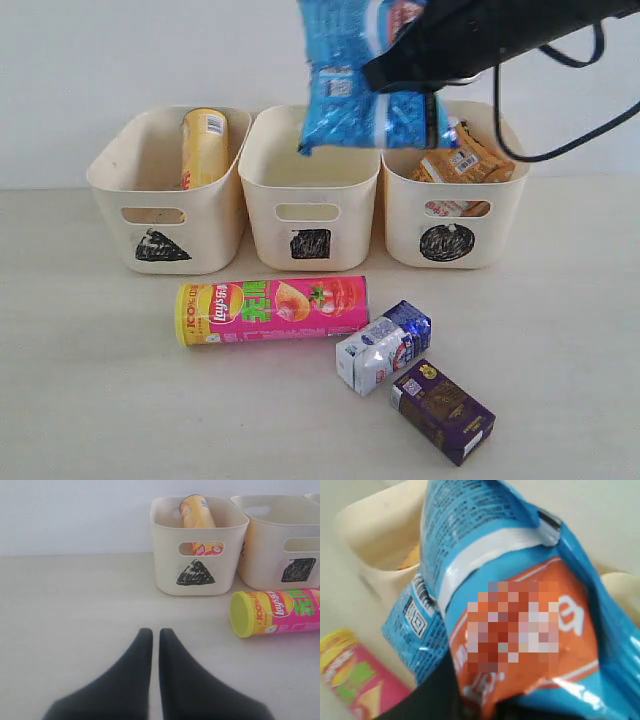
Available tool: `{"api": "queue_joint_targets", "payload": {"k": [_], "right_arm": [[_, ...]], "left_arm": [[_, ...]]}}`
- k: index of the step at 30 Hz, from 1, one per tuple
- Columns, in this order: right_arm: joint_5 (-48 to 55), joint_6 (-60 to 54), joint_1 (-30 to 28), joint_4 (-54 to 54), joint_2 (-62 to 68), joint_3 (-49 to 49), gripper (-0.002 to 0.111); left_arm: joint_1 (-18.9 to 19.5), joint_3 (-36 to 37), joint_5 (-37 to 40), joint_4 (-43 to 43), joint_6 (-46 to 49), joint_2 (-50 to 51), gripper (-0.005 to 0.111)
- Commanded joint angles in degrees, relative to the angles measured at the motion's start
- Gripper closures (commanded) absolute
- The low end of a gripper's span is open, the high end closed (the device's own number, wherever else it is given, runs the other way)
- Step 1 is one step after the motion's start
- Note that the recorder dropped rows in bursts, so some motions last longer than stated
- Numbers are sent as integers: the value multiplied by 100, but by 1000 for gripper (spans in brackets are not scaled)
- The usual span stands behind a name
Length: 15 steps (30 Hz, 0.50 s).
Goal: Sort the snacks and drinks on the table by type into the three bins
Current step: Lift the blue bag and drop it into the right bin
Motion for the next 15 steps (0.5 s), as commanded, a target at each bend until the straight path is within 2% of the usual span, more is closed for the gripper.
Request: {"api": "queue_joint_targets", "payload": {"k": [1, 4, 15], "right_arm": [[-893, 310, -610, 126, 29, 14, 108], [-1564, 605, -761, 126, 177, 14, 108], [-3688, 1210, -758, 365, 1439, -11, 108]], "left_arm": [[16, -11, -34, -13, -41, -20, 103], [16, -11, -34, -13, -41, -20, 103], [16, -11, -34, -13, -41, -20, 103]]}}
